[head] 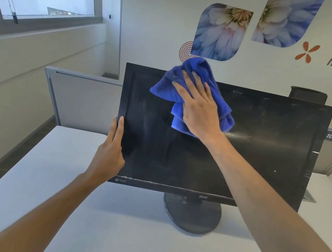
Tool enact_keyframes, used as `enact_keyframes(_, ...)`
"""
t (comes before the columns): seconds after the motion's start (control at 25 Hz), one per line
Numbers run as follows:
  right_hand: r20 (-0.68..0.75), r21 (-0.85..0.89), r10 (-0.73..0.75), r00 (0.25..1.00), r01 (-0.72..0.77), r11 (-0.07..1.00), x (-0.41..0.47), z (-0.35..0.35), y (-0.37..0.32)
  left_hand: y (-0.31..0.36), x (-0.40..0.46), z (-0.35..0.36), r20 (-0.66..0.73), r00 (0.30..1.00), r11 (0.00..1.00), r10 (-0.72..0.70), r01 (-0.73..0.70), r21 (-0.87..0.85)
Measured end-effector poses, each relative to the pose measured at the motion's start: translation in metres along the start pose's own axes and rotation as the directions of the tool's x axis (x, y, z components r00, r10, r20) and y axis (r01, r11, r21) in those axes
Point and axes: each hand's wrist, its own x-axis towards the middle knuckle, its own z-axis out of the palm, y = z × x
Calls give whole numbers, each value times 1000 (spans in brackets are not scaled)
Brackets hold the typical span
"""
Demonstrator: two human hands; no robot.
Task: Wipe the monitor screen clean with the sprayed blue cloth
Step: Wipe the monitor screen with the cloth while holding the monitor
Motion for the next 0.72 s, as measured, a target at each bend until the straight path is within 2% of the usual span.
enact_keyframes(0.32,-10,-68,81,997,-82,994,-3,14,-2,-3,1,2,2,1000,1000,14,-14,10)
enact_keyframes(0.72,2,-169,272,962,-268,948,-54,-10,102,0,1,8,-42,999,1000,16,-15,22)
